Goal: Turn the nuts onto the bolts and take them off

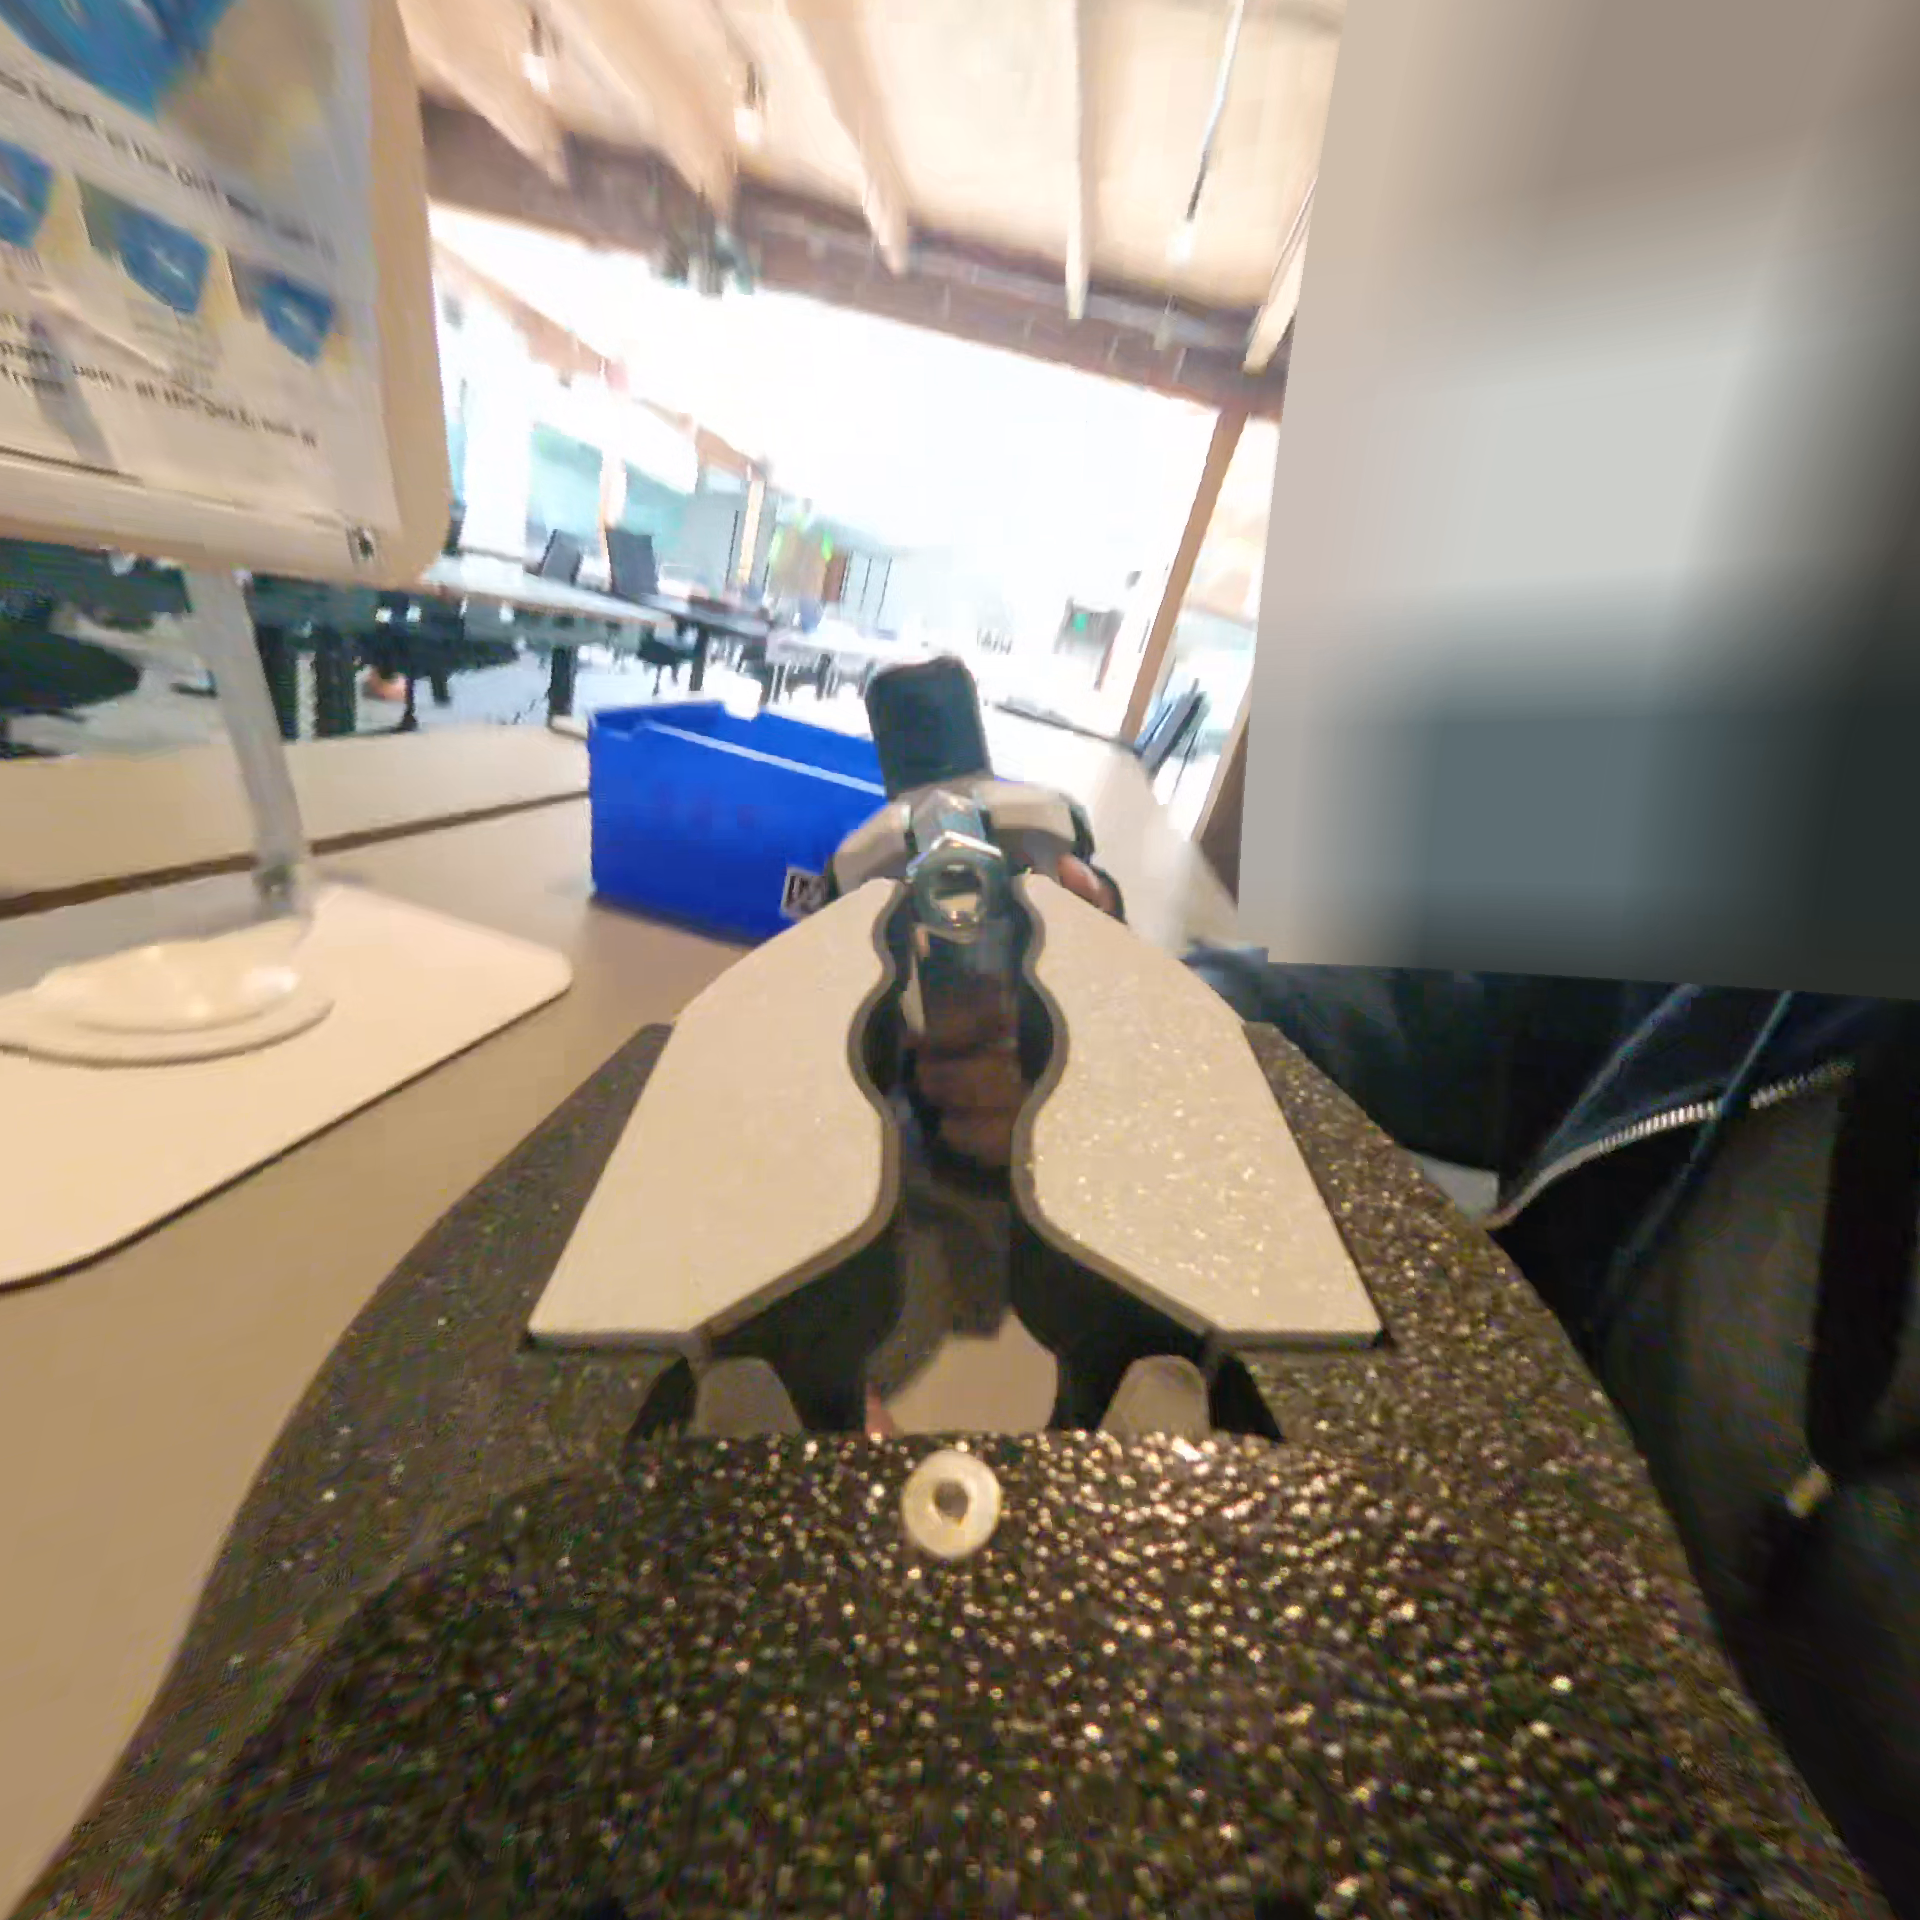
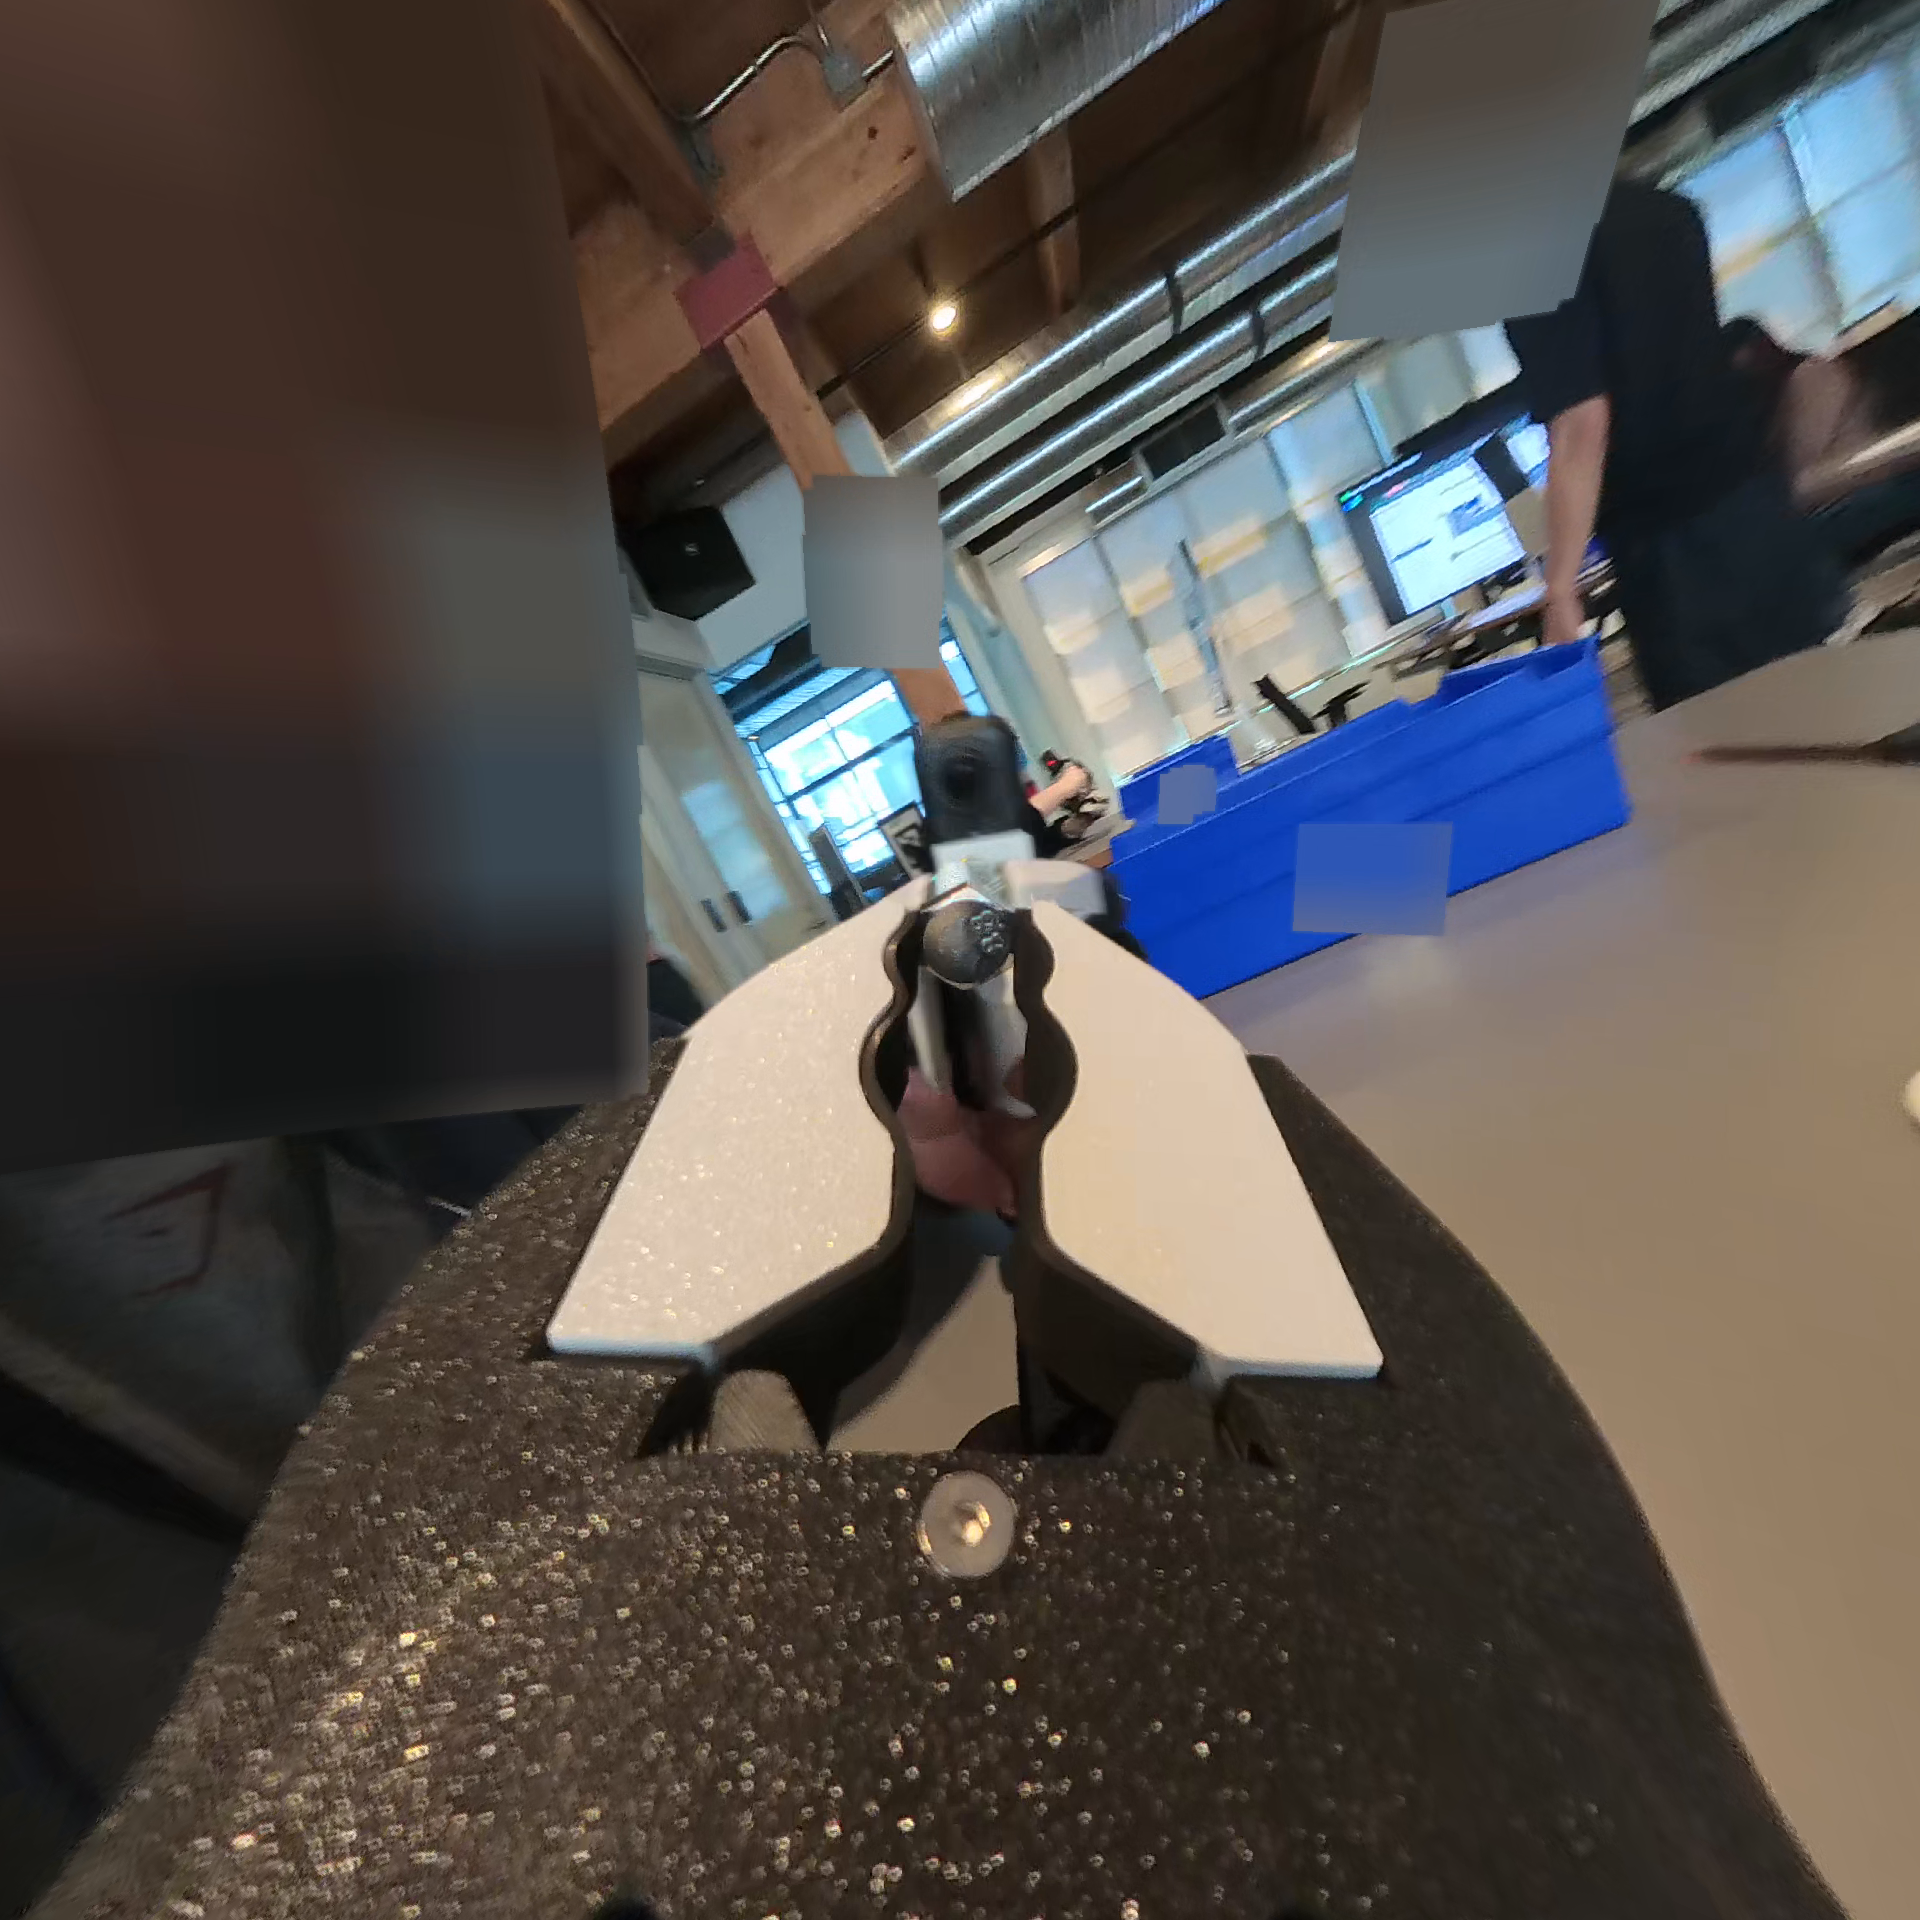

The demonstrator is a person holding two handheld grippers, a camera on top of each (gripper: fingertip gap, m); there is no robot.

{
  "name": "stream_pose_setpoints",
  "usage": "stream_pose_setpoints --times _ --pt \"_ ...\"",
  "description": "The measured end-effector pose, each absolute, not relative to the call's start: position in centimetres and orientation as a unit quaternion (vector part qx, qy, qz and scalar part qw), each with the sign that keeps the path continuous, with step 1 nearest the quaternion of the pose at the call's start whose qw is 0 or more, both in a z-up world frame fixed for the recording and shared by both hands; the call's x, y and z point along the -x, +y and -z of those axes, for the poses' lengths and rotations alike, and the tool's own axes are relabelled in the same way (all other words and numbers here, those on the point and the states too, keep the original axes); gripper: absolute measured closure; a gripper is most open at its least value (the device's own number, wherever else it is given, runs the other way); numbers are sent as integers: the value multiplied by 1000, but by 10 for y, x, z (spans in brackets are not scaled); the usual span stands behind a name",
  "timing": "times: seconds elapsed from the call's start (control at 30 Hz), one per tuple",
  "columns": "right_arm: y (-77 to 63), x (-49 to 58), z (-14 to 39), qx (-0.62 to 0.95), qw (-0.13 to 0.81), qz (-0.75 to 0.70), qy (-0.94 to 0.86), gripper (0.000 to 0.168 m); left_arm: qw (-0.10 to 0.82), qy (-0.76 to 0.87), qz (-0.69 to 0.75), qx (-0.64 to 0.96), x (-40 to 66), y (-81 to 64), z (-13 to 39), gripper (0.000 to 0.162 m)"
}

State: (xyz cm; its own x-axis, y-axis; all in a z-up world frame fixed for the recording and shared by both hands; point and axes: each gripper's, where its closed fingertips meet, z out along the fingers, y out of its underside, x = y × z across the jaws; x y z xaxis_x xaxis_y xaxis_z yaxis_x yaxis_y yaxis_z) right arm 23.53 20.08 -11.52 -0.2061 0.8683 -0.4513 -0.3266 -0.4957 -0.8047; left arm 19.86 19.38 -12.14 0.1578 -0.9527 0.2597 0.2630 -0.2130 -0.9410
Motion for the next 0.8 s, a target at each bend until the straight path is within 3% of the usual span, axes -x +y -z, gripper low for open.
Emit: stream_pose_setpoints --times 0.23,0.8 --pt "202 -229 123 499 422 -694 -301 152 526 296 617 506 -203 197 122 145" --pt "195 -220 125 515 456 -629 -363 152 528 346 563 534 -205 191 133 145"
